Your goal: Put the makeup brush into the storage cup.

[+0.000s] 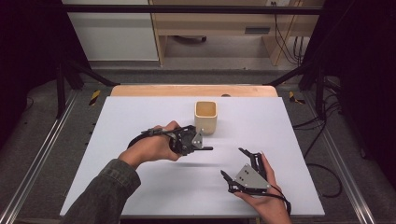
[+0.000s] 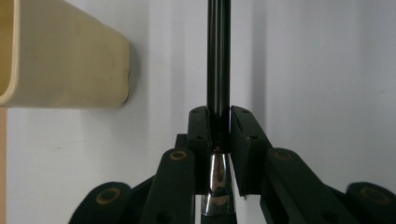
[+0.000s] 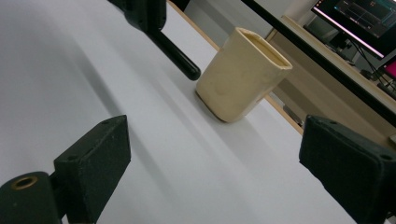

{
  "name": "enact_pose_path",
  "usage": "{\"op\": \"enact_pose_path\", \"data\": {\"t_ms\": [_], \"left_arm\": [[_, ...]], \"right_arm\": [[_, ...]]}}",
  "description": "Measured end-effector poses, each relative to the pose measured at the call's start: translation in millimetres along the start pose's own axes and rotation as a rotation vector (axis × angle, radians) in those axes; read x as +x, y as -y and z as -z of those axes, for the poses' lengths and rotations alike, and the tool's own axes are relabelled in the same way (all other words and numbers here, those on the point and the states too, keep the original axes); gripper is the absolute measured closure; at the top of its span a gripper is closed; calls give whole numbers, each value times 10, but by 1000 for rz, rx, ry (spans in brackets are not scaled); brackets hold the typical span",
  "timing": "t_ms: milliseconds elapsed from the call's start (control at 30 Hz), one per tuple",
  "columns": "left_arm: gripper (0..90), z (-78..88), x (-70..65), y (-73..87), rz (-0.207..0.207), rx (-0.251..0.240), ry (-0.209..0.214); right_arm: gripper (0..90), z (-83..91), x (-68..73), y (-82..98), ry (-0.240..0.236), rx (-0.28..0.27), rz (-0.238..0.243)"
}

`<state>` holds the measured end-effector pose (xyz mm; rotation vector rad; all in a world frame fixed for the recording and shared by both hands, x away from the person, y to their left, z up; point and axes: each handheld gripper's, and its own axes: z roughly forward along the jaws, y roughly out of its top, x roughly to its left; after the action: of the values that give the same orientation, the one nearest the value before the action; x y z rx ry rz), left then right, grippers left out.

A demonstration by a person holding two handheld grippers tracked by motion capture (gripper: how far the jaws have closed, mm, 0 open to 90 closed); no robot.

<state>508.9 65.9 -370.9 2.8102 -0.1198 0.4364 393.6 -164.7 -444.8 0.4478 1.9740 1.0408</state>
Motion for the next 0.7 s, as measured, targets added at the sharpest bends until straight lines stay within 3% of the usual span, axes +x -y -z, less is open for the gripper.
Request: {"op": "enact_pose_path", "data": {"t_ms": [167, 300, 700], "left_arm": [[785, 28, 39, 4, 17, 1, -4], [785, 36, 65, 29, 30, 2, -11], [785, 74, 100, -62, 37, -11, -30]], "right_arm": [[92, -50, 61, -40, 8, 17, 41], [106, -88, 108, -83, 33, 30, 116], [118, -166, 150, -166, 111, 41, 213]]}}
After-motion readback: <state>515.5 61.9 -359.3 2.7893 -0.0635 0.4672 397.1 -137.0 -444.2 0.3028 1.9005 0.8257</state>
